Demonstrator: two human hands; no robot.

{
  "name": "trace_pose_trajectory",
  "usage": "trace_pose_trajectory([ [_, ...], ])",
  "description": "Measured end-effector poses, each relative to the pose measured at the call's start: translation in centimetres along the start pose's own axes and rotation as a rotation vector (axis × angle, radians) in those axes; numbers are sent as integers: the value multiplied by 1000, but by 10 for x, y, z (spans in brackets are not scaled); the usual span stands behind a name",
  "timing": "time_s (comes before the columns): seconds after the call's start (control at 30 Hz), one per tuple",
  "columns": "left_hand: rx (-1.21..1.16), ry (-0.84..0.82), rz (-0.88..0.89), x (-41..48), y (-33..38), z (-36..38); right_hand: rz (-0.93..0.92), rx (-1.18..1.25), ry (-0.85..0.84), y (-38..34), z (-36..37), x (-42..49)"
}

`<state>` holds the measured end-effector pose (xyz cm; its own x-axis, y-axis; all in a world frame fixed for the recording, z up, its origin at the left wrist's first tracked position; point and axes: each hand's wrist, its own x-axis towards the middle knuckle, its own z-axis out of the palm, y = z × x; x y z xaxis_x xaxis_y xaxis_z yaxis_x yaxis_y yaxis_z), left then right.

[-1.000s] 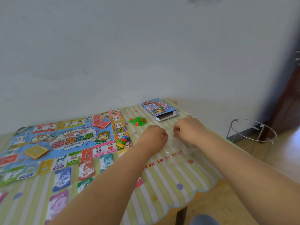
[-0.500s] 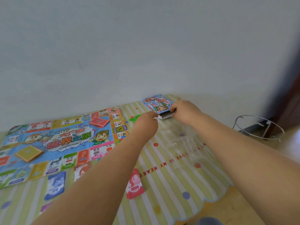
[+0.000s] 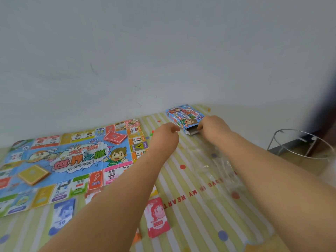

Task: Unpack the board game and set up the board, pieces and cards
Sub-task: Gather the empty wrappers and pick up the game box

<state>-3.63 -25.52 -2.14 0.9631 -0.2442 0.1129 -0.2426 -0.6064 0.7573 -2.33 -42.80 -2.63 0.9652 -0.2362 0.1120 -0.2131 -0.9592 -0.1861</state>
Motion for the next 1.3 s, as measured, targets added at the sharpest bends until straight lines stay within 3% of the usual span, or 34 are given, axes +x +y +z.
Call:
trace_pose_trajectory([
  [0.27,-194,14,-60,-5,3,-9,3,274,213,-2,-13,-12],
  [0.4,-492,-85,-185,-16,18,-17,21,450,369,-8,-27,-24],
  [0.5,-692,-198,-290,-29,34,-19,-50,478,425,-14,-39,-39],
  [0.6,-808,-193,-324,-34,42,-18,-114,469,435,-20,-49,-60],
  [0.83,-864,-191,-281,-43,55,-23,-154,455,461,-16,-64,-85],
  [1.13,-1023,89,-380,-44,47,-50,-143,563,455,-28,-72,-105],
  [1.3,-1065,115,-443,-54,34,-63,-111,649,418,-42,-65,-111],
])
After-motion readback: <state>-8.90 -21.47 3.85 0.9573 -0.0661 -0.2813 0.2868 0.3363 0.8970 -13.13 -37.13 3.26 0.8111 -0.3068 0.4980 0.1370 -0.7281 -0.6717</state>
